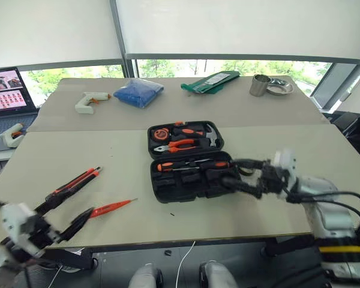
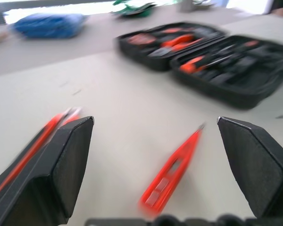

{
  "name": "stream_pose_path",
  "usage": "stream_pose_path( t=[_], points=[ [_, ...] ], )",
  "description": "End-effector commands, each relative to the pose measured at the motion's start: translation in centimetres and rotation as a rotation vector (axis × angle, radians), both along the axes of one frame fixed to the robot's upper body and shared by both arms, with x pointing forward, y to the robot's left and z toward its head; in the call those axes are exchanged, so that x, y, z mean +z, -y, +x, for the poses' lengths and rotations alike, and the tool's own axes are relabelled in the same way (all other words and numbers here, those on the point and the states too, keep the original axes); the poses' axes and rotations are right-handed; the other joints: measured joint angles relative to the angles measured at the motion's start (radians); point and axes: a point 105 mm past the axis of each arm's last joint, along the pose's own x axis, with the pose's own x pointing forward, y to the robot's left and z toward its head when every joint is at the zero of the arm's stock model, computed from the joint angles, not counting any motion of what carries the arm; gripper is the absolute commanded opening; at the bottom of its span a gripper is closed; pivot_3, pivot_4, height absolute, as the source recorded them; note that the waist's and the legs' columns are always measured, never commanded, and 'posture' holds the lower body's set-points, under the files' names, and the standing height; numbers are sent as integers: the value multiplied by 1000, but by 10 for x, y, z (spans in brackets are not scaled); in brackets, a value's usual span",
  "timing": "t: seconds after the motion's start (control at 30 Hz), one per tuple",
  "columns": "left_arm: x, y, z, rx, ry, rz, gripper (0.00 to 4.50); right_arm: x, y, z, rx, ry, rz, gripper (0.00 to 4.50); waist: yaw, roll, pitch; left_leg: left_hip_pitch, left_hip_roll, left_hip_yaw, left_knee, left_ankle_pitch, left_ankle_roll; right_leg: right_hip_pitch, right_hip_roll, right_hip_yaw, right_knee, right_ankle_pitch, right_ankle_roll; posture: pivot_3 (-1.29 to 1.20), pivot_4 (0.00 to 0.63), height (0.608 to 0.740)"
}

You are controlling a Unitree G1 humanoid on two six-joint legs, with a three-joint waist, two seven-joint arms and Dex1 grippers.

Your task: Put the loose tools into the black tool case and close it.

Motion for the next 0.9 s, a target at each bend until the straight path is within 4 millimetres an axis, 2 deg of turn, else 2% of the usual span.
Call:
stream_pose_path(
  t=[0.03, 0.13, 0.17, 0.33, 0.57, 0.63, 0.73, 0.8, 0.9],
  points=[
    [0, -25, -21, 125, 5, 24, 4500, 14, 5, -17, 54, 99, 3, 4483, 1, 0, 0, 0, 0, 0, 0, 0, 0, 0, 0, 0, 0, -1, 1, 0, 150, 740],
    [-4, -38, -32, 201, -9, 13, 4500, 13, 13, -16, -1, 79, 49, 4483, 3, -3, 2, 2, 1, 0, 1, 0, -1, 1, -1, 0, 1, -1, 1, 0, 150, 740],
    [-4, -42, -35, 225, -10, 5, 4500, 12, 14, -17, -10, 80, 55, 4483, 3, -3, 2, 2, 1, 0, 1, -4, -8, 1, -1, 0, 1, -1, 0, 0, 150, 740],
    [-8, -48, -42, 279, -32, -14, 4500, 13, 6, -24, 34, 85, 78, 4483, 5, -6, 1, 5, 1, -1, 1, -5, -9, 0, -2, -1, 0, 0, 0, 0, 150, 740],
    [12, -52, -17, 277, 1, -69, 4500, 40, -26, -28, 123, 174, 136, 4483, 6, -8, 1, 2, 1, -1, 1, -3, -7, 0, -1, -1, 1, 0, 0, 0, 150, 740],
    [21, -41, -6, 185, 5, -76, 4500, 49, -34, -29, 139, 198, 156, 4483, 7, -8, 1, 2, 1, -1, 1, -3, -7, 0, 0, -1, 2, 0, -1, 0, 150, 740],
    [27, -15, 4, -37, -29, 14, 4500, 56, -42, -32, 171, 211, 162, 4483, 8, -9, 1, 2, 1, 0, 1, -3, -7, 0, -1, -1, 1, 0, -1, 0, 150, 740],
    [23, 4, 14, -242, -86, 136, 4500, 59, -49, -37, 220, 207, 151, 4483, 11, -9, 1, 2, 1, 0, 1, -3, -7, 0, -2, 0, 0, 1, -3, 0, 150, 740],
    [14, 21, 25, -424, -146, 239, 4500, 60, -55, -42, 272, 200, 129, 4483, 19, -8, 1, 1, 0, 1, 1, -3, -7, 0, -1, -1, 1, 3, -6, 0, 150, 740]
  ],
)
